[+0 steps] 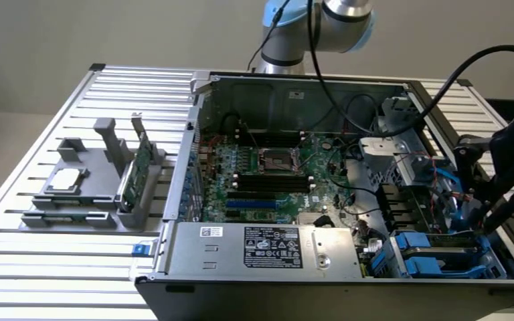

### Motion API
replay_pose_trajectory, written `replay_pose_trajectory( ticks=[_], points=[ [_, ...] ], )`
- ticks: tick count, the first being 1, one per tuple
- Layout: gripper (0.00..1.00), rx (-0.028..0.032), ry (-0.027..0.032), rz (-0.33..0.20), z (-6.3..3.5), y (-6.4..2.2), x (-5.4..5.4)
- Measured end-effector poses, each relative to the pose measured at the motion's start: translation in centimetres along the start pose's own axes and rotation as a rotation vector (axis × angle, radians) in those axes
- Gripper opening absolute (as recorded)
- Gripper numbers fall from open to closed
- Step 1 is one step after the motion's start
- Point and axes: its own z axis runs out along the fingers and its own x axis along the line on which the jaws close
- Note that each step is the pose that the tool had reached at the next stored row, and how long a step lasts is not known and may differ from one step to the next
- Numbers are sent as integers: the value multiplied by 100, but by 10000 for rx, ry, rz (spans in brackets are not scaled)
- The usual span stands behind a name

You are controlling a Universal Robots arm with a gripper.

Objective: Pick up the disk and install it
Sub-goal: 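Insert the first disk wire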

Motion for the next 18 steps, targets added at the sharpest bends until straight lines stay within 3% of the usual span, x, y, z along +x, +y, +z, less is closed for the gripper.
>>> replay_pose_trajectory(
  ticks=[7, 11, 18],
  points=[
    [23, 97, 101, 256, -171, -5, -20],
    [23, 39, 159, 436, -148, -5, -30],
    [23, 65, 181, 1500, -50, -4, -25]
  ],
)
